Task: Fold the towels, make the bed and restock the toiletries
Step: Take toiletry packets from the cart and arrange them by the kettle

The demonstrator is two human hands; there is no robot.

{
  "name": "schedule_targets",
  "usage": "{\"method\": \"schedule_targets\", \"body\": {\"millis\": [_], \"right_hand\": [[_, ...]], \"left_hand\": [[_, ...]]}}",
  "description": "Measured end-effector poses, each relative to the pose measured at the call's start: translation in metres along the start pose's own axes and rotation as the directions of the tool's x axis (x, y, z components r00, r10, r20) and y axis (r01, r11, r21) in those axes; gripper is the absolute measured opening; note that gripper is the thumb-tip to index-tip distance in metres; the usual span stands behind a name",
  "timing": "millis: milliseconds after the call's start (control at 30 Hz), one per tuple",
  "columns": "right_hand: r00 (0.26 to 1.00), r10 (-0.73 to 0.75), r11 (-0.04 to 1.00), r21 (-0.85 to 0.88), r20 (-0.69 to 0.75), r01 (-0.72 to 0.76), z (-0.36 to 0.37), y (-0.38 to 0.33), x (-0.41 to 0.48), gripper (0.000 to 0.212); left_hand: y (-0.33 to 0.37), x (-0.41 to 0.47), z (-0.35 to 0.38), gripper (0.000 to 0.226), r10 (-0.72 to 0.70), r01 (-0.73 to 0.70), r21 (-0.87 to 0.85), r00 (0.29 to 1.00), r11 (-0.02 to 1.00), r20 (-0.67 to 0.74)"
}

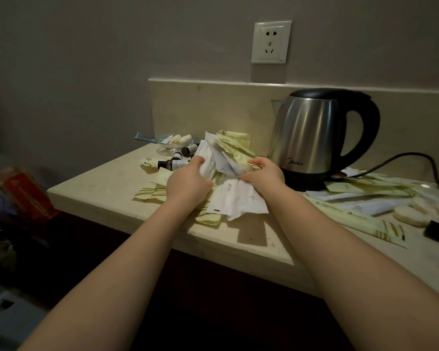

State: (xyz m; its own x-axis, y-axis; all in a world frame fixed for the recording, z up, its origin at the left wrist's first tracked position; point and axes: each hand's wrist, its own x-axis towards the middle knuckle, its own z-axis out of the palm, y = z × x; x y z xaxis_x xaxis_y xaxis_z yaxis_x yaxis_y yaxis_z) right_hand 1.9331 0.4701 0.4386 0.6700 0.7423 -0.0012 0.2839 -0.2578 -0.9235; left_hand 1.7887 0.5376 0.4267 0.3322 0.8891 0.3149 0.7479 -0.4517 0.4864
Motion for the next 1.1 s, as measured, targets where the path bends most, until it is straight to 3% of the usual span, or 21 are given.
{"method": "schedule_targets", "body": {"millis": [300, 400, 567, 700, 900, 1000, 1100], "right_hand": [[0.994, 0.046, 0.97, -0.241, 0.099, -0.021, 0.006, -0.011, -0.006, 0.087], [0.998, -0.021, 0.975, -0.22, 0.066, 0.035, 0.006, -0.002, -0.006, 0.077], [0.999, -0.042, 0.995, 0.09, -0.013, 0.043, -0.002, 0.004, -0.008, 0.054], [0.992, -0.083, 0.983, 0.157, -0.095, 0.097, -0.005, 0.001, -0.008, 0.049], [0.97, -0.174, 0.949, 0.234, -0.17, 0.212, -0.022, -0.02, -0.007, 0.044], [0.959, -0.205, 0.937, 0.246, -0.194, 0.249, -0.03, -0.03, -0.005, 0.043], [0.959, -0.206, 0.927, 0.273, -0.196, 0.255, -0.03, -0.03, -0.005, 0.044]], "left_hand": [[0.005, -0.006, 0.004, 0.062, 0.023, -0.019, -0.13, 0.999, 0.991, 0.028], [0.009, -0.006, 0.005, 0.061, 0.023, -0.017, -0.191, 0.999, 0.981, 0.027], [0.012, -0.006, 0.004, 0.06, -0.017, 0.02, -0.403, 1.0, 0.915, 0.012], [0.016, -0.006, 0.001, 0.056, -0.045, 0.03, -0.543, 0.999, 0.839, -0.013], [0.023, 0.003, -0.016, 0.058, -0.072, 0.02, -0.748, 0.997, 0.664, -0.037], [0.024, 0.014, -0.022, 0.063, -0.103, 0.063, -0.876, 0.995, 0.478, 0.016], [0.023, 0.019, -0.024, 0.07, -0.145, 0.196, -0.934, 0.977, 0.3, 0.159]]}}
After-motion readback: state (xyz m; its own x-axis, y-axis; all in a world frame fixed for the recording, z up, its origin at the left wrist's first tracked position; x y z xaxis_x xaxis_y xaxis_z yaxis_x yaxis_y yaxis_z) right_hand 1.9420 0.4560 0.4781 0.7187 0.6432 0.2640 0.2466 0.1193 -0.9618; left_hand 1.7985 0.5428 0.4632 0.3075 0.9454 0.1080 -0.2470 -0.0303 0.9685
